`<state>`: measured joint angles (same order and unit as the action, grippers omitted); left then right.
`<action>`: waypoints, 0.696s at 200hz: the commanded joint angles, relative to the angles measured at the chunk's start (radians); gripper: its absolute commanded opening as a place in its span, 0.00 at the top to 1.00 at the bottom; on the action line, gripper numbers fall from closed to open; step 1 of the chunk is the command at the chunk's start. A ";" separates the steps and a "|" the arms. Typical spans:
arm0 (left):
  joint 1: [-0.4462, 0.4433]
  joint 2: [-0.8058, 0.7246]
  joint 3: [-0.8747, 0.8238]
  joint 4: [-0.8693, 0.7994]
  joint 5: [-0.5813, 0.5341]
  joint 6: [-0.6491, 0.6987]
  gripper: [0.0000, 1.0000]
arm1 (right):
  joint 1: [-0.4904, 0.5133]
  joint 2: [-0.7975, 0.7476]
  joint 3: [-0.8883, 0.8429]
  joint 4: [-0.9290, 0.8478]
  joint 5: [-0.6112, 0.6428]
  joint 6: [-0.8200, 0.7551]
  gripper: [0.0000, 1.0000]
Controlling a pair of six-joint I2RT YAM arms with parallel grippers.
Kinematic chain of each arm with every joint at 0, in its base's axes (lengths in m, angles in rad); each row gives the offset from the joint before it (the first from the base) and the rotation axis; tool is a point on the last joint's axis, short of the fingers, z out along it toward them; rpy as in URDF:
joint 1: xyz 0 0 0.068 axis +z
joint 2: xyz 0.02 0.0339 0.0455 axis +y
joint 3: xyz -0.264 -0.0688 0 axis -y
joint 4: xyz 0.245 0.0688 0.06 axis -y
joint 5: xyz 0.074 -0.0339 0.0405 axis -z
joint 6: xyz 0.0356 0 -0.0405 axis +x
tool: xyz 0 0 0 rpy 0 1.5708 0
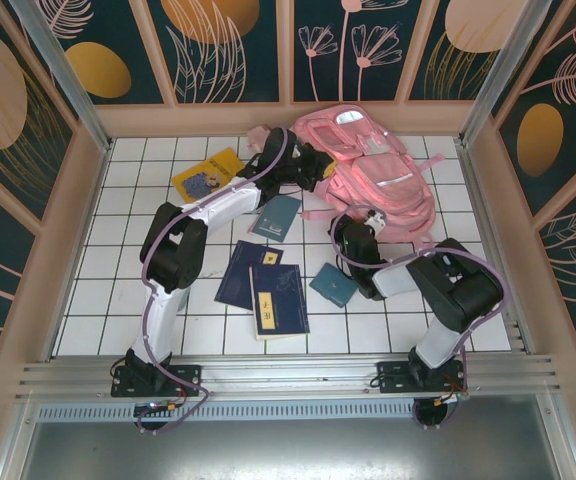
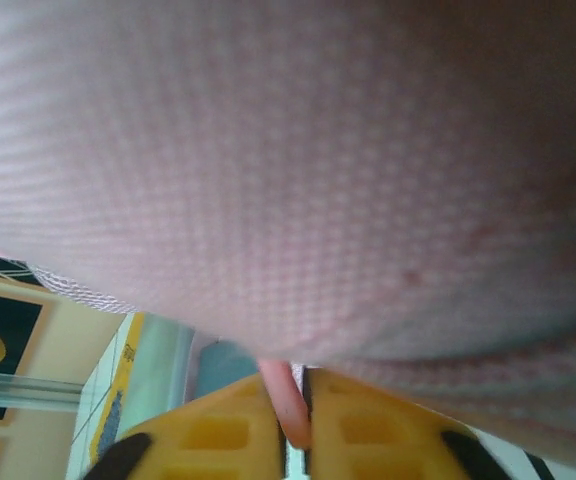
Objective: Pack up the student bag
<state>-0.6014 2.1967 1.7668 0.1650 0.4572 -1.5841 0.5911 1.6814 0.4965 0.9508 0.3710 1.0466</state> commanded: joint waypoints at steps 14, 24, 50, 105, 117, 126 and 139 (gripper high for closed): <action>-0.005 -0.023 0.013 0.082 0.048 -0.037 1.00 | -0.009 -0.107 -0.046 -0.036 0.003 -0.049 0.95; -0.001 -0.022 0.011 0.077 0.046 -0.032 1.00 | -0.009 -0.136 -0.056 -0.074 0.004 -0.066 0.97; 0.010 -0.015 0.007 0.073 0.040 -0.017 1.00 | -0.008 -0.212 -0.075 -0.180 0.000 -0.106 0.99; 0.015 -0.008 0.066 -0.032 0.019 0.092 1.00 | -0.005 -0.342 -0.092 -0.401 -0.005 -0.209 0.98; 0.017 -0.007 0.066 -0.048 0.018 0.110 1.00 | -0.008 -0.386 -0.101 -0.450 0.001 -0.240 0.98; 0.021 -0.008 0.060 -0.051 0.017 0.114 1.00 | -0.010 -0.417 -0.109 -0.478 -0.006 -0.266 0.98; 0.023 -0.008 0.047 -0.043 0.022 0.112 1.00 | -0.013 -0.462 -0.124 -0.513 -0.021 -0.304 0.98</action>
<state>-0.6044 2.2002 1.7805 0.0929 0.4885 -1.4998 0.5903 1.3056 0.4095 0.5755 0.3340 0.8417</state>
